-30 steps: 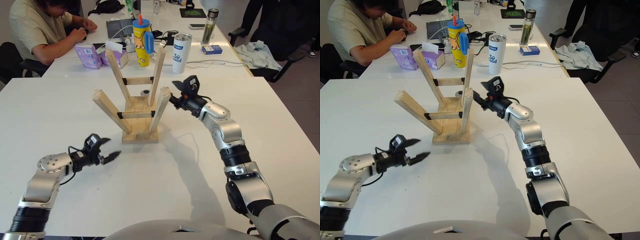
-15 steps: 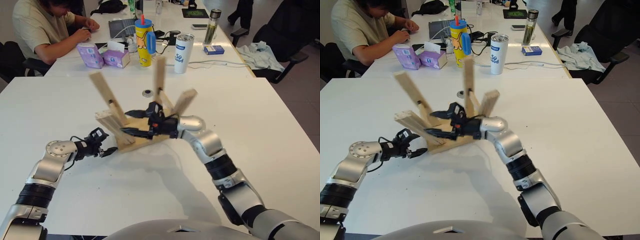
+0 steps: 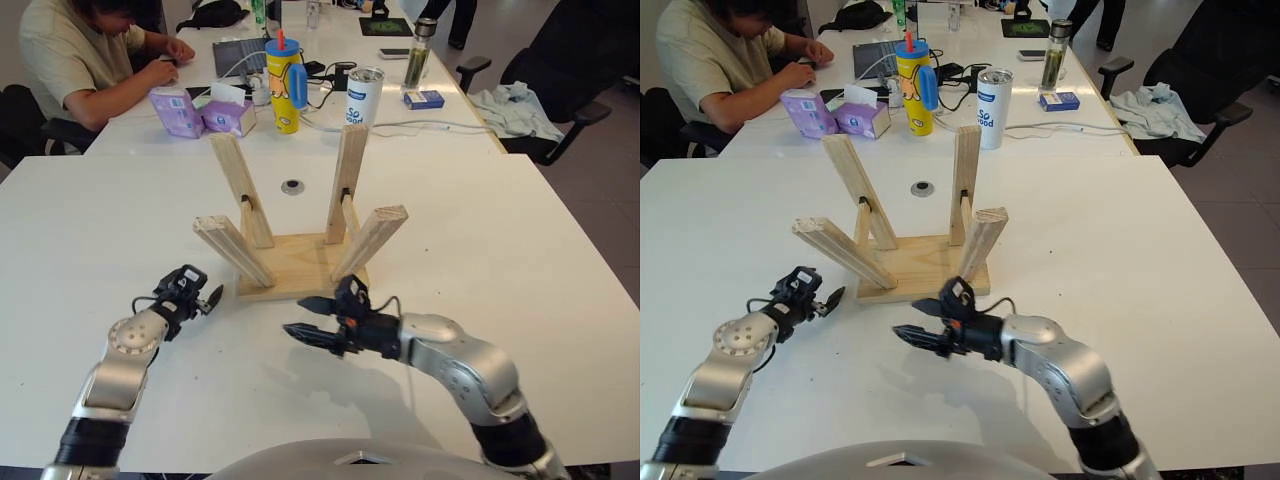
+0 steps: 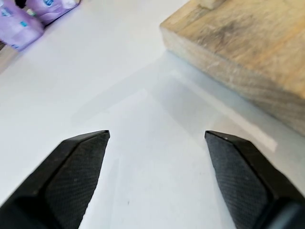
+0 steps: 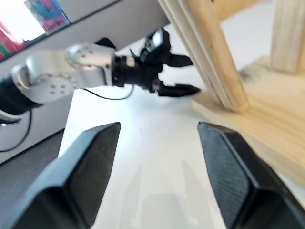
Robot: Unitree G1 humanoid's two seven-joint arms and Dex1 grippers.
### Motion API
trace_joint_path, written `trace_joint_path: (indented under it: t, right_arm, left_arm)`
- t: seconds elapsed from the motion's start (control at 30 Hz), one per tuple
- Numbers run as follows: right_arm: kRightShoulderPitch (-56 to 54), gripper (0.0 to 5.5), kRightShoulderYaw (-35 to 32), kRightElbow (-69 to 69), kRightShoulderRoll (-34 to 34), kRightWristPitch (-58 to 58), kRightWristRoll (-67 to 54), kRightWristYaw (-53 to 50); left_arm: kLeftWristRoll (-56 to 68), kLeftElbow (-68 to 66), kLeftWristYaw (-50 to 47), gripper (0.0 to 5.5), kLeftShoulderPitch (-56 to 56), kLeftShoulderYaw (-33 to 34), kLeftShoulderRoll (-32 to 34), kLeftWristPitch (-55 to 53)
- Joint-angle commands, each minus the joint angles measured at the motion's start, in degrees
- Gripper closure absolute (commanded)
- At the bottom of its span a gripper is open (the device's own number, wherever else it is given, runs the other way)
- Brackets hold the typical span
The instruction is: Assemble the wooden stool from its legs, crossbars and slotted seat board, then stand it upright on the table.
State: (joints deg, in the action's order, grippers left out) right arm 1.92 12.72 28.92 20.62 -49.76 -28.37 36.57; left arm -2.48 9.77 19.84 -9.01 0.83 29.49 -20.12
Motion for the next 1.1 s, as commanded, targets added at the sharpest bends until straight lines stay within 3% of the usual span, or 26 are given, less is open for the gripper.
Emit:
trace_joint_path:
  t: [0.03, 0.23, 0.47, 0.63, 0.83, 1.1]
  right_arm:
    - [6.80, 2.50, -8.33, -4.49, 0.95, 4.97, 3.41, -6.22]
    - [1.72, 2.50, -12.20, -18.64, 0.05, 17.15, 14.34, -16.51]
    - [-3.13, 2.50, -5.79, -25.50, -3.30, 21.39, 19.99, -17.39]
    - [-3.15, 2.50, -2.83, -22.82, -5.91, 17.85, 16.87, -14.04]
    - [-6.67, 2.50, -6.33, -14.83, -8.53, 11.40, 6.84, -10.95]
    - [-17.82, 2.50, -15.98, -6.89, -7.95, -1.34, -2.93, -13.46]
  left_arm:
    - [-1.19, 1.75, -0.65, 1.76, -3.00, -2.17, -1.73, -1.88]
    - [-2.35, -0.07, -0.98, 1.76, -1.05, -4.06, -2.50, -1.91]
    - [-3.64, 1.32, 4.33, 1.76, 1.65, -8.21, 0.68, -2.69]
    - [0.43, 4.94, 9.51, 1.76, 4.57, -10.61, -0.68, -6.95]
    - [20.26, 15.33, 16.07, 1.76, 9.69, -5.18, -7.52, -14.26]
    - [29.82, 17.91, 18.85, 1.76, 21.09, 4.56, -1.12, -22.98]
